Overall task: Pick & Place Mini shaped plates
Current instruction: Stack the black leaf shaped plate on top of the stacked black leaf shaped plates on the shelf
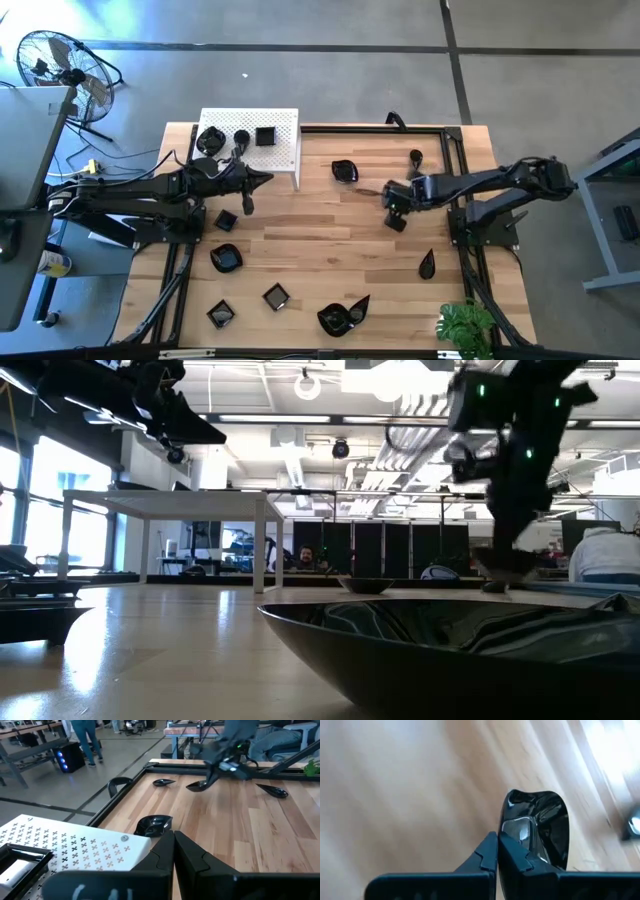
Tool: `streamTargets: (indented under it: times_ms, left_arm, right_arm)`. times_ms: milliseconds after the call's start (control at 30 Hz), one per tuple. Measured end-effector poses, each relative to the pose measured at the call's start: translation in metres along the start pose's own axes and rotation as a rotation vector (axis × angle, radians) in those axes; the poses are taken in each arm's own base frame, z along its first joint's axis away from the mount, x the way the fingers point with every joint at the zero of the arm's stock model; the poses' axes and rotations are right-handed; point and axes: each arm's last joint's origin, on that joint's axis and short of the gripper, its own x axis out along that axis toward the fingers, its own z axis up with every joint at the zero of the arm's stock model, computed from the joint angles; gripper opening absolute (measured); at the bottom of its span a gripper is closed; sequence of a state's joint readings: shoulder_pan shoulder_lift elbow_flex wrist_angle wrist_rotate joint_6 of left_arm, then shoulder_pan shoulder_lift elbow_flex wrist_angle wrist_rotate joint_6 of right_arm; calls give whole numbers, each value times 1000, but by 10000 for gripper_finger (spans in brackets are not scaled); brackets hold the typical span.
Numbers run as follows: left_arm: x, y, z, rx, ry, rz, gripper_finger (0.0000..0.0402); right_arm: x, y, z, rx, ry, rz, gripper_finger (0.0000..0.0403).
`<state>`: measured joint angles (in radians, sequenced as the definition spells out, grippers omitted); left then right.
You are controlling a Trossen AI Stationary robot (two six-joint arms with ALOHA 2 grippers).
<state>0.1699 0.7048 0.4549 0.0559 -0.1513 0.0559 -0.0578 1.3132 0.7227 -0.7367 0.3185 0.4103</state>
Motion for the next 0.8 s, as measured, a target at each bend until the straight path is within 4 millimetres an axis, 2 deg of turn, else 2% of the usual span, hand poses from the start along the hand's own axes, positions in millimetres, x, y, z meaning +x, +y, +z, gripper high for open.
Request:
streamTargets:
  times_ms: [167,300,400,533,800]
  left_arm:
    - [0,0,0,-12,1,15,1]
    - [0,0,0,-25,-1,16,1]
    - [0,0,0,-26,-3,16,1]
    - [0,0,0,-12,-3,16,1]
    - [0,1,0,17,-3,19,1]
  right_arm:
    - [-31,45,18,-120,-210,151,0]
    - [-37,91,36,-278,-332,234,0]
    - [-30,124,54,-407,-374,231,0]
    - [-9,163,80,-569,-404,210,0]
    - [29,207,118,-811,-435,49,0]
